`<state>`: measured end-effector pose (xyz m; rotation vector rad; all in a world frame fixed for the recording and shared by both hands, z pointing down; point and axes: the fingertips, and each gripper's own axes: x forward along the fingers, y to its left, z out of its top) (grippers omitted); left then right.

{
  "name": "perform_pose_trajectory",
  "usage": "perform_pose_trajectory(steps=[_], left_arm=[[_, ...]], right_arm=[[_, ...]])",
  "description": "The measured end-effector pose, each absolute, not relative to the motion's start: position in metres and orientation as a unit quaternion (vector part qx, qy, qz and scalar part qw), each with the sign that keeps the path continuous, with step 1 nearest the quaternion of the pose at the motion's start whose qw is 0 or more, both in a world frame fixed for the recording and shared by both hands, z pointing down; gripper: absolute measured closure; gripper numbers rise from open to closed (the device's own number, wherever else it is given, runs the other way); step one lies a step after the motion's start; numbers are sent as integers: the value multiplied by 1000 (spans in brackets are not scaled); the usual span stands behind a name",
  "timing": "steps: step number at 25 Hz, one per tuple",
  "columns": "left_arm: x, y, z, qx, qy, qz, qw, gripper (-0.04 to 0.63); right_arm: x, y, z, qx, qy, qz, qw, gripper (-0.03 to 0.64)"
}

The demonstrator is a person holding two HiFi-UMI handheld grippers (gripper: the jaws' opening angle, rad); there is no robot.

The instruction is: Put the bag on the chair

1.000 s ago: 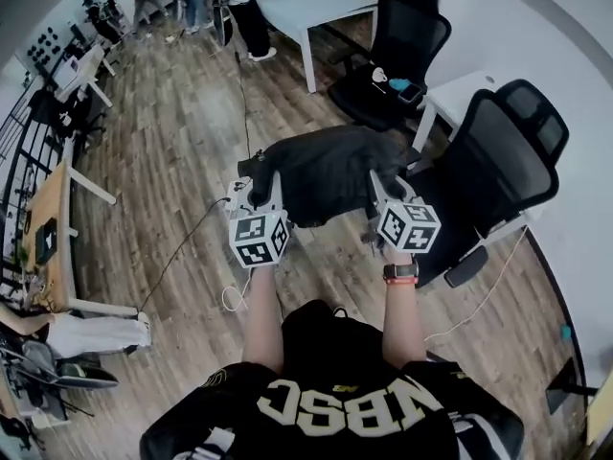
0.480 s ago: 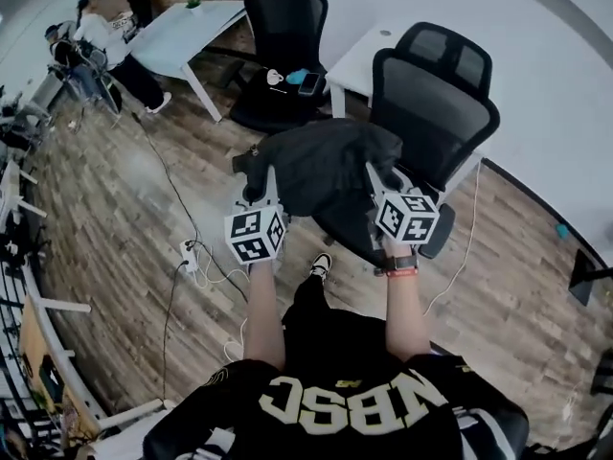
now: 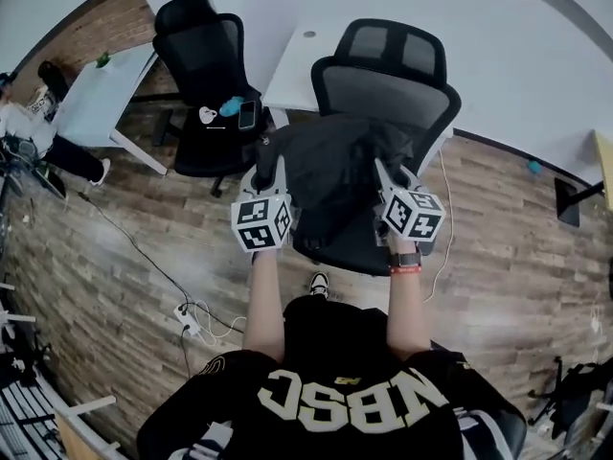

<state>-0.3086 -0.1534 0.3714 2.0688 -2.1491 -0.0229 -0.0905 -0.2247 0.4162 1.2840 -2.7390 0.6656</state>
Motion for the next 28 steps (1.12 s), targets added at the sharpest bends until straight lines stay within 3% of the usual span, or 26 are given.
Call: perform_pose_trajectory(steps=[14, 28], left_arm=[[-266, -282, 426, 778, -611, 27, 140, 557], [-233, -339, 541, 753, -601, 99, 248, 557]], right_arm=[[-37, -295, 466, 539, -802, 255, 37, 544], [-9, -338, 577, 531, -747, 382, 118, 544]])
